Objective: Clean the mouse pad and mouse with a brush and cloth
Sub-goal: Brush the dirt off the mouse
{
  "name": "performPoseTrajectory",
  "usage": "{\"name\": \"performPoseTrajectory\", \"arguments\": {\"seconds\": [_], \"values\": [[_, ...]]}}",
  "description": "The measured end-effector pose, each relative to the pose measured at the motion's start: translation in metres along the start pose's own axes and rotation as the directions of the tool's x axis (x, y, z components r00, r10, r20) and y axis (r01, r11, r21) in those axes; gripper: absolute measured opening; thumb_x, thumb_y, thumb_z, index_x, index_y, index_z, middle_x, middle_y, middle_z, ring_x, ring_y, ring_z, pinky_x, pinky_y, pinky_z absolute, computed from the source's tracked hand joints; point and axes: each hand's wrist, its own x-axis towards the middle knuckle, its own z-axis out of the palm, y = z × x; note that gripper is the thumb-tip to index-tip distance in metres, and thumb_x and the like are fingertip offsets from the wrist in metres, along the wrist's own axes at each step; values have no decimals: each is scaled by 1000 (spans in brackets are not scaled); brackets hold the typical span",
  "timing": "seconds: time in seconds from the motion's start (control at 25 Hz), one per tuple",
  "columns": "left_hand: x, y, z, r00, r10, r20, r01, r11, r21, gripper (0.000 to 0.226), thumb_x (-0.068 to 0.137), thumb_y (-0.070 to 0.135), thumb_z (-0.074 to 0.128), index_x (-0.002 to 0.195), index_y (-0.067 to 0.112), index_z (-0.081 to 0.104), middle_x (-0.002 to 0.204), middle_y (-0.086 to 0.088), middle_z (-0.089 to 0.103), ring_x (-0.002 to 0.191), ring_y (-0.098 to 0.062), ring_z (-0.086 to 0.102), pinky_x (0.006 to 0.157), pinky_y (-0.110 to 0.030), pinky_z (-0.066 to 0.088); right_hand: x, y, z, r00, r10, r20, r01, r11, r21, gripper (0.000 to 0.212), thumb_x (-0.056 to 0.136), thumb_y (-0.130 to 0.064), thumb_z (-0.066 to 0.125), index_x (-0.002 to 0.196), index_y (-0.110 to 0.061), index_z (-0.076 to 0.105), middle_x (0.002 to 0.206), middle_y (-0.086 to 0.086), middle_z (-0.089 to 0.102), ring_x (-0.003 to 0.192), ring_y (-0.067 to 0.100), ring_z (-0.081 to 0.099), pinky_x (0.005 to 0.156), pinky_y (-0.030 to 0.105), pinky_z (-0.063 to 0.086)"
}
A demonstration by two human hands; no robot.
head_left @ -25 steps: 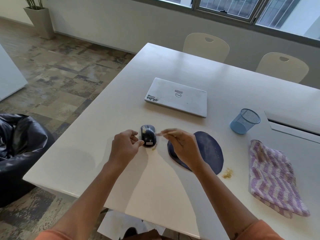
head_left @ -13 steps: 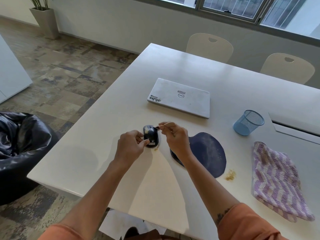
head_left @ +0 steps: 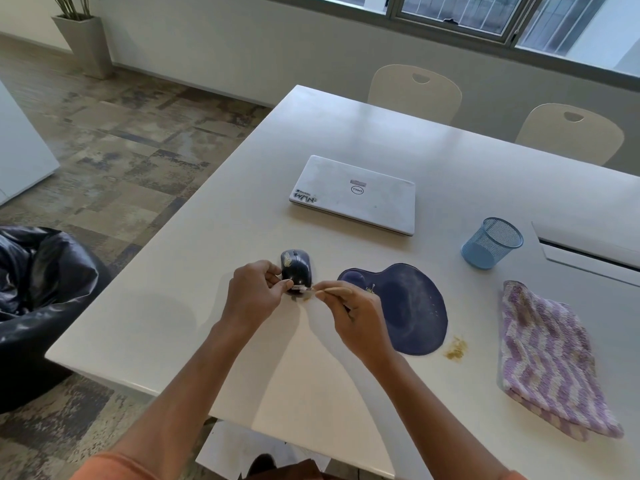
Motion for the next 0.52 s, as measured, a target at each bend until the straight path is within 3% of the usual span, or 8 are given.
{"name": "performPoseTrajectory", "arguments": {"seconds": [0.16,0.36,0.52], "values": [[0,1,-1,1000,-7,14,7,1000,-1,25,78,22,92,99,15,79,76,10,73,71,-5,70,77,-31,60,33,-8,0,999,-37,-23,37,999,6,13,99,-5,74,109,-9,82,108,-1,82,98,7,77,86,36,65],[-1,-2,-3,1000,-10,25,10,1000,13,27,78,21,92,100,12,79,77,6,74,71,-6,70,78,-32,59,45,2,12,990,-81,114,90,993,-79,22,100,-2,71,118,-11,80,117,0,79,108,13,75,94,39,61],[-1,-4,-6,1000,-9,22,8,1000,20,28,78,22,92,101,12,79,80,4,76,74,-10,72,81,-34,60,15,7,-2,981,-89,172,108,989,-105,23,102,-6,71,122,-13,79,123,-3,78,113,7,73,97,32,60]]}}
